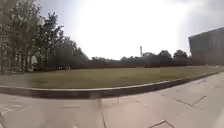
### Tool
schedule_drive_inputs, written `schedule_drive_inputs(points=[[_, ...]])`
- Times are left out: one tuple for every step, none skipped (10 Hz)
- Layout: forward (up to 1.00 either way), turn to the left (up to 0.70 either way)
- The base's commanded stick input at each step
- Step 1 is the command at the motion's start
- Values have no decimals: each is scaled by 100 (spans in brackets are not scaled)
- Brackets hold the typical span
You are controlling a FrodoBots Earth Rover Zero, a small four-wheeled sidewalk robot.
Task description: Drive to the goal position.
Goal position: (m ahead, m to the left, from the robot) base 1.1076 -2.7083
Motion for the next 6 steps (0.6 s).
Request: schedule_drive_inputs(points=[[70, -35], [70, -35], [70, -16], [70, 0], [70, 0], [70, 0]])
